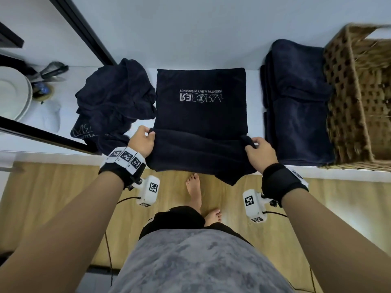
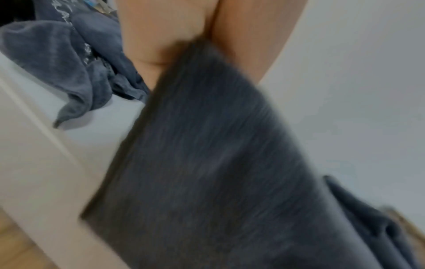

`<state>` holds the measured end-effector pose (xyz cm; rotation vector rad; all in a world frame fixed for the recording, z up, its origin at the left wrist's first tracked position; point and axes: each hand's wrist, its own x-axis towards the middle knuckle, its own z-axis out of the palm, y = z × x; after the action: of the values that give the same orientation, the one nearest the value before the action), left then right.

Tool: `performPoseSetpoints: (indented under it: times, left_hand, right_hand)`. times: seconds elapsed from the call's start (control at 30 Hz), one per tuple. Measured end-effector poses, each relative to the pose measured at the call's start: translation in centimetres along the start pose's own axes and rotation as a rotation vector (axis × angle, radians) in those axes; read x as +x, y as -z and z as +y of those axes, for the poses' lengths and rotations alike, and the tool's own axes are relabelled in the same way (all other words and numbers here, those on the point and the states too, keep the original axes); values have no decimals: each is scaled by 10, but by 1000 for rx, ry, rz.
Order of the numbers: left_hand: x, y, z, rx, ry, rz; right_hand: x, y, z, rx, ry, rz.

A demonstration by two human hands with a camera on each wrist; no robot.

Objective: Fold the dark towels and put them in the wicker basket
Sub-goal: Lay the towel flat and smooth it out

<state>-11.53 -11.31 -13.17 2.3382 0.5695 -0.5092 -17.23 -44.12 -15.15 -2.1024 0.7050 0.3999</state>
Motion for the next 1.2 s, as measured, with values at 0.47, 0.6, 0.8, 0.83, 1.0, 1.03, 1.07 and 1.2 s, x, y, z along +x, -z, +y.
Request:
performPoseSetpoints:
  times: [0.47,0.6,0.8,0.83,1.0,1.03,1.07,1.2]
  left_hand:
    - [-10,-43,-67,164,163,-233]
    - [1,-35,-62,-45,175,-142]
    - [12,-14,-43,-340,119,25]
    - [15,-10,-41,-340,74,57]
    - [39,11,-14,-448,-41,164]
    - [46,13,-8,-485,-47,176]
    - [53,15,-2,-513,-49,184]
    - [84,20,16,-524,-59,188]
  right_hand:
    - [-9,-34,44,-265,-195,-105]
    - [-6,-34,31,27,-261,77]
    - [2,-22,-2,191,-11,192]
    - [6,-19,-7,189,35,200]
    - [33,-4,-32,138,94,219]
    - [40,-1,-38,134,94,223]
    - [46,1,-43,135,94,228]
    - [74,2,-62,137,76,229]
